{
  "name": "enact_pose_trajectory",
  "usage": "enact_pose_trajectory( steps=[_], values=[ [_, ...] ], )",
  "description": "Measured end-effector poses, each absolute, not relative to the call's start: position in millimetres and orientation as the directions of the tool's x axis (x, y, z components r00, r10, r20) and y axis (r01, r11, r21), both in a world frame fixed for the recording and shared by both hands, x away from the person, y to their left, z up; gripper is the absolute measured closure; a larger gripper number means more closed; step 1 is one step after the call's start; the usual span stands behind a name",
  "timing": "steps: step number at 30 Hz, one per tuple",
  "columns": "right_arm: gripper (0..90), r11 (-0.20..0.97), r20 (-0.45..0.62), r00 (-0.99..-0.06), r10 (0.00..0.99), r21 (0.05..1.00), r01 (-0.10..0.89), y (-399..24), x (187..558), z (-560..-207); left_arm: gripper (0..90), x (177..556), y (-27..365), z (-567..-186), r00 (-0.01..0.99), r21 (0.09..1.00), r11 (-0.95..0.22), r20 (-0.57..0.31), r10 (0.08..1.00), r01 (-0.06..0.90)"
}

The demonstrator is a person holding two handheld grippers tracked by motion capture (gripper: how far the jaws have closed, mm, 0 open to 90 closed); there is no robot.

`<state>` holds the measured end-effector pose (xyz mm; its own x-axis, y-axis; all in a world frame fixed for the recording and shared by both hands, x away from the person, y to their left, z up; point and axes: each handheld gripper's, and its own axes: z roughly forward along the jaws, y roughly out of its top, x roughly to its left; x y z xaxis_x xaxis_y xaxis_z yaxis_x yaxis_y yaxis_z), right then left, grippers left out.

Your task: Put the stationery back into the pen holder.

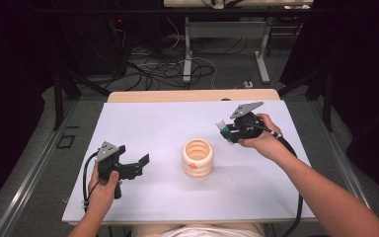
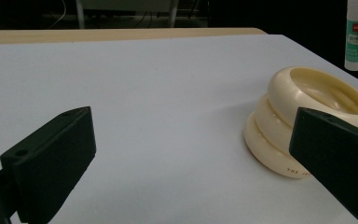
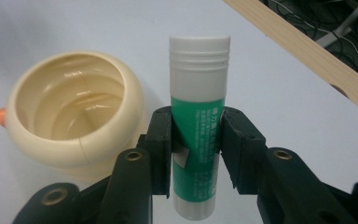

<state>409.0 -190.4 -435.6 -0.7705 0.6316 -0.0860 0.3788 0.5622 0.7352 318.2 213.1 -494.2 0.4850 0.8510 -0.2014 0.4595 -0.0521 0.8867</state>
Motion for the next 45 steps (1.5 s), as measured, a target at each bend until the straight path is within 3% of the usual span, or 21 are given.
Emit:
enact_pose_trajectory(
  steps=[29, 45],
  values=[
    [65.8, 0.493, -0.033, -0.857, 0.514, 0.829, 0.264, -137.2, 385.1, -419.8, 0.4, 317.8, 213.2, -493.7, 0.487, 0.888, -0.052, -0.201, 0.850, 0.457],
    [65.8, 0.485, 0.000, -0.868, 0.496, 0.830, 0.277, -125.2, 381.1, -447.8, 0.4, 318.2, 213.3, -493.9, 0.484, 0.889, -0.044, -0.207, 0.850, 0.457]
  ],
)
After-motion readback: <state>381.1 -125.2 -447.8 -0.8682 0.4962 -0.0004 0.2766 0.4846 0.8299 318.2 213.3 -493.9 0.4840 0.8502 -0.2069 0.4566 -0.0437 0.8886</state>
